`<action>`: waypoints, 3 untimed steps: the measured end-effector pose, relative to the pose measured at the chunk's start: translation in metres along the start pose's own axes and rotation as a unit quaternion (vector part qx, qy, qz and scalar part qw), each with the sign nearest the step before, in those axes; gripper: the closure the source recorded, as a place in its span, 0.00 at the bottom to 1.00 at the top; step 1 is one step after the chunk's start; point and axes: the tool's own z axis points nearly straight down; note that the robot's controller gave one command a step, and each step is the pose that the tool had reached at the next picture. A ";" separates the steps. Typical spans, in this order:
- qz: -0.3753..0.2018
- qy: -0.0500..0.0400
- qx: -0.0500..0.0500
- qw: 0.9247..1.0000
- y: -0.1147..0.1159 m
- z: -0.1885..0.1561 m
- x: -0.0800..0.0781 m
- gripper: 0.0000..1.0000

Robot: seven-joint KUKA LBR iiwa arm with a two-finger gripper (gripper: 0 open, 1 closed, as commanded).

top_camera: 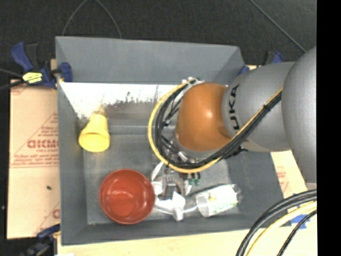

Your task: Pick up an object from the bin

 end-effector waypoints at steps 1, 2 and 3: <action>0.000 0.000 0.000 1.000 0.000 0.000 0.000 0.00; 0.004 0.000 0.000 1.000 0.013 -0.095 -0.009 0.00; -0.010 0.001 0.000 1.000 0.000 -0.124 0.008 0.00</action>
Offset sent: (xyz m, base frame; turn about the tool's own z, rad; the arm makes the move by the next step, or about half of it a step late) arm 0.0093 0.0145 0.1027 0.0105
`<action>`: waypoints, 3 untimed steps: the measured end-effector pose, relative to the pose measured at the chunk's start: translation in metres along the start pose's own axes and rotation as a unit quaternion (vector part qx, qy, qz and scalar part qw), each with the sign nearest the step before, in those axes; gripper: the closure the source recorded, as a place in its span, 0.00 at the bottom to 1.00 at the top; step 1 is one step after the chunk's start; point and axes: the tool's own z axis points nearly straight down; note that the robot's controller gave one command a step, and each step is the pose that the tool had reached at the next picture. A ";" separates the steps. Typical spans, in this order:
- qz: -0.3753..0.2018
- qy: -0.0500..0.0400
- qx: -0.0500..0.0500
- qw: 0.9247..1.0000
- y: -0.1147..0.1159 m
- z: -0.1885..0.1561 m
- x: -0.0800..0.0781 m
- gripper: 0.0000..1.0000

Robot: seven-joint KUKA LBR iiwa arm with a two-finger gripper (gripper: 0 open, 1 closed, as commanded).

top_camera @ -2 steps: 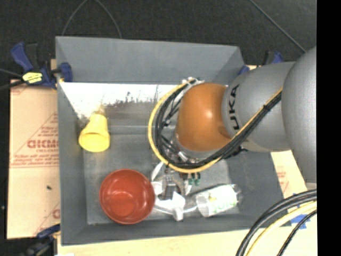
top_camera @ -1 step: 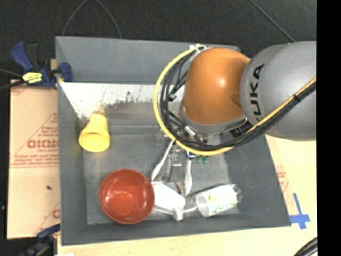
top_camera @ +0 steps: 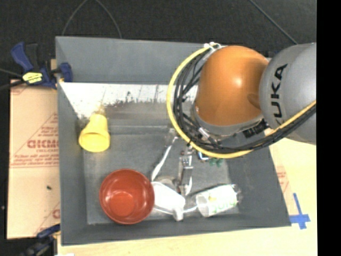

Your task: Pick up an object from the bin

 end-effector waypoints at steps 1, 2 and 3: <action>-0.001 -0.004 0.000 1.000 -0.006 -0.065 -0.017 0.00; 0.088 0.003 0.002 0.996 0.005 0.002 0.019 0.00; 0.067 -0.007 0.000 0.998 0.012 -0.027 0.022 0.00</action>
Offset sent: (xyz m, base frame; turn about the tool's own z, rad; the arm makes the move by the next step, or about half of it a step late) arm -0.0190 0.0052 -0.0019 0.1823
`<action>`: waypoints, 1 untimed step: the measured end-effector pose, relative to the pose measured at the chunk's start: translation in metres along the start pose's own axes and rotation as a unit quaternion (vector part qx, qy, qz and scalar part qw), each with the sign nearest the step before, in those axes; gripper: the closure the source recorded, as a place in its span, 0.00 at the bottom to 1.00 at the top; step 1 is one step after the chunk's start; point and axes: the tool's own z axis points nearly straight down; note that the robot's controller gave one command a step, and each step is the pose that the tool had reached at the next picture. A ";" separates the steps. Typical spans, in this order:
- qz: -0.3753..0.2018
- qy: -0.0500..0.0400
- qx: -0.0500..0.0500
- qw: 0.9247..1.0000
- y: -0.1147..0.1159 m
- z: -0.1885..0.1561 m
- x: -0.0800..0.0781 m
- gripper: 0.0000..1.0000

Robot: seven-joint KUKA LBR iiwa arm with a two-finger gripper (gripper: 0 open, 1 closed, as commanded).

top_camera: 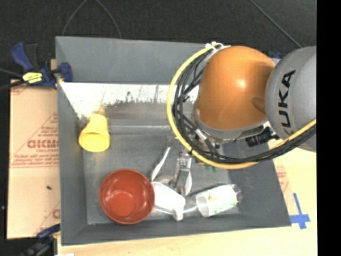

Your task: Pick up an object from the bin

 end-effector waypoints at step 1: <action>0.012 0.000 0.000 1.000 0.002 0.012 0.002 0.00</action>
Offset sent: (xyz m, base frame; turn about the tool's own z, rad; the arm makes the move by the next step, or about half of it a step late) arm -0.0145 0.0286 0.0363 -0.1555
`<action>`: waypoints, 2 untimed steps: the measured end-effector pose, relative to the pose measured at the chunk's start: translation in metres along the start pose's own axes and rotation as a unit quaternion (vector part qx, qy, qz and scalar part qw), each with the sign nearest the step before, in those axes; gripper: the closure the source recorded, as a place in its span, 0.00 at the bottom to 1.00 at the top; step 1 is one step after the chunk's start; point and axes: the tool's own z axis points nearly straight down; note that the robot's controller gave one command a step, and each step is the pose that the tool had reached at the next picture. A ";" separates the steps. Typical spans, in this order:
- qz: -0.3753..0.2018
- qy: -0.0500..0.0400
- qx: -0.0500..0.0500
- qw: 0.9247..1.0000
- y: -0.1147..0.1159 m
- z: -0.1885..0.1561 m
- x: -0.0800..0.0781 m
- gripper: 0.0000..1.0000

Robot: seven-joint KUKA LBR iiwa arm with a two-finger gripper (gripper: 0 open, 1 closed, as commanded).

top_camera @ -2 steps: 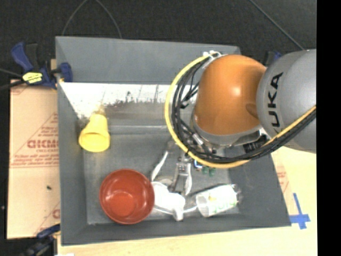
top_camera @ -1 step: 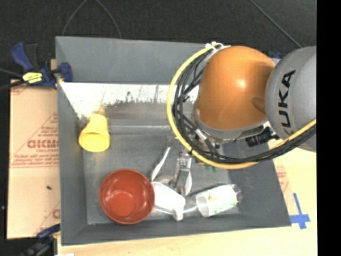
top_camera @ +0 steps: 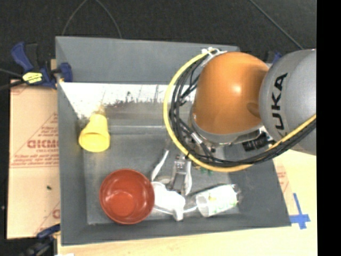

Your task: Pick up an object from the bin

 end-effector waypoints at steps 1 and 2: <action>0.008 0.006 0.002 1.000 0.007 -0.003 0.007 0.00; -0.042 0.008 0.002 0.999 -0.022 0.075 -0.015 0.00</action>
Offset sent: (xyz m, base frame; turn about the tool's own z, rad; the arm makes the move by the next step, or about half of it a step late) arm 0.0124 -0.0216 -0.0713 -0.0859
